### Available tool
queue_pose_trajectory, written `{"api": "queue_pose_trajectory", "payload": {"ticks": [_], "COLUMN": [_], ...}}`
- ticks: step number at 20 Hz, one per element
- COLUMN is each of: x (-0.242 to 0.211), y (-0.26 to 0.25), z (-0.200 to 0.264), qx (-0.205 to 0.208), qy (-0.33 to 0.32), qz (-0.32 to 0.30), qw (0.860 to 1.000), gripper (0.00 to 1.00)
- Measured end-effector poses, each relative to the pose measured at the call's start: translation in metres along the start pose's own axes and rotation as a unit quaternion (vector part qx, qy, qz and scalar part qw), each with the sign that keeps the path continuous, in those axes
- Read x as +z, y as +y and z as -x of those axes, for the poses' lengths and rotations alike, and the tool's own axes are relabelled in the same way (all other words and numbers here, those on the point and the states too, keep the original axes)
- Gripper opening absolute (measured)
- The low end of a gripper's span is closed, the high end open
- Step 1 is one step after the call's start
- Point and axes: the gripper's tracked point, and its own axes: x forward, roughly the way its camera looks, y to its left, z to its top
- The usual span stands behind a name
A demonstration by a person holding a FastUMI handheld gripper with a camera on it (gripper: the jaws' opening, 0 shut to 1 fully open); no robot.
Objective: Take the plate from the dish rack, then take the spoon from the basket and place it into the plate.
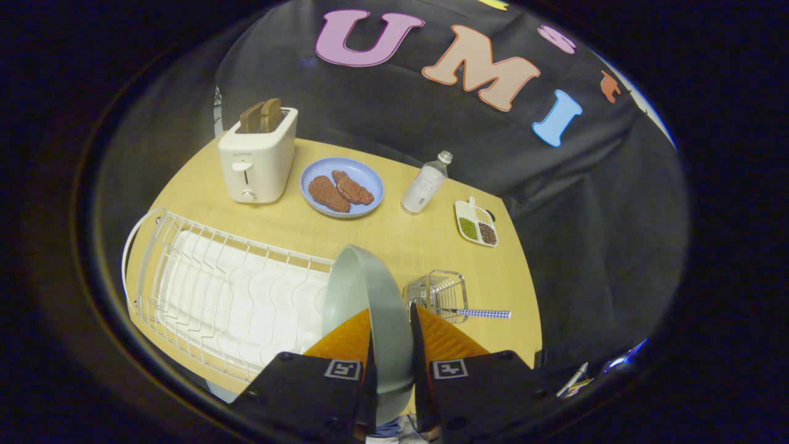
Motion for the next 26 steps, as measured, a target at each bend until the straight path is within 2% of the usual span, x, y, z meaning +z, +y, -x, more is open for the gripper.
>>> {"api": "queue_pose_trajectory", "payload": {"ticks": [5, 11, 16, 20, 26], "x": [0.012, 0.002, -0.030, -0.063, -0.111], "y": [-0.017, -0.030, -0.061, -0.093, -0.161], "z": [0.016, 0.048, 0.070, 0.077, 0.055], "qx": [0.036, 0.143, 0.194, 0.248, 0.266], "qy": [-0.018, -0.027, -0.035, -0.038, -0.052], "qz": [-0.030, -0.074, -0.096, -0.135, -0.195], "qw": [0.999, 0.987, 0.976, 0.958, 0.943], "gripper": [0.28, 0.28, 0.28, 0.28, 0.28]}}
